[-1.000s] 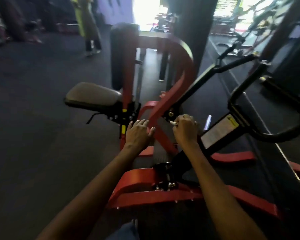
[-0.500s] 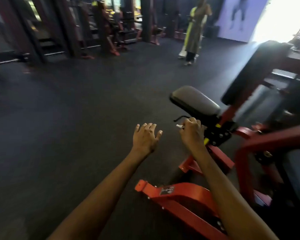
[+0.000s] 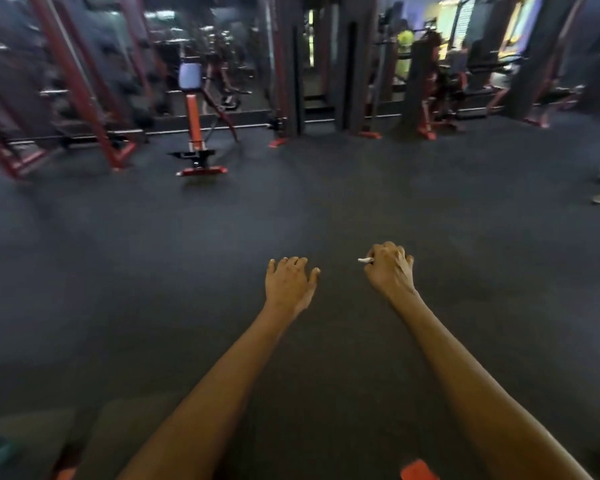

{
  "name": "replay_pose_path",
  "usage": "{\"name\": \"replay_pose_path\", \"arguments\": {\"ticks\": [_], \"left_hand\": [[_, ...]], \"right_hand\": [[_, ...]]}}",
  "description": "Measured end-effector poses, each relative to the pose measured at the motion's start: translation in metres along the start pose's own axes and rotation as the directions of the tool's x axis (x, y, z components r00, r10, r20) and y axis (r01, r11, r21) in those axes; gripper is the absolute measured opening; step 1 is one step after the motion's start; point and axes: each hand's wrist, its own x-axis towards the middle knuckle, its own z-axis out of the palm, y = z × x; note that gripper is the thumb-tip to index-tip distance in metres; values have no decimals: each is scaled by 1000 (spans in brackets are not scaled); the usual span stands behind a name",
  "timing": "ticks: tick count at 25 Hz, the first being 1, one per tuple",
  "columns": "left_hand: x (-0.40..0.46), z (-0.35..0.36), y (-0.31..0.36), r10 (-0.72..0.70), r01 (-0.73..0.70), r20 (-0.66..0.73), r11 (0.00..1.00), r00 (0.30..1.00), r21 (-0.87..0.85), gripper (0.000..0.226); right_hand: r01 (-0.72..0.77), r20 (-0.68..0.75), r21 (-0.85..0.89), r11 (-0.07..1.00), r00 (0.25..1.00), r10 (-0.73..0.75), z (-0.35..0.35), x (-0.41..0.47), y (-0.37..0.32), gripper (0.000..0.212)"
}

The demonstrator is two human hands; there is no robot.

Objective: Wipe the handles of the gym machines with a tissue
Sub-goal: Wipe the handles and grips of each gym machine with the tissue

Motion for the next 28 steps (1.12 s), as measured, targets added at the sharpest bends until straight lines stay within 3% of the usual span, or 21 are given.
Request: {"name": "replay_pose_path", "arguments": {"ticks": [5, 10, 20, 28], "left_hand": [[102, -14, -97, -182, 182, -2, 983, 983, -1, 53], [237, -20, -155, -248, 248, -26, 969, 968, -10, 53], [553, -52, -231, -272, 267, -67, 961, 960, -73, 51], [815, -60, -326, -237, 232, -74, 970, 969, -72, 54]], "right_hand": [[187, 84, -12, 982, 979, -186, 69, 119, -101, 26], [302, 111, -32, 953, 948, -297, 123, 255, -160, 27], [360, 100, -66, 931, 930, -353, 194, 565, -251, 26], [347, 6, -24, 938, 938, -347, 278, 817, -334, 21]]}}
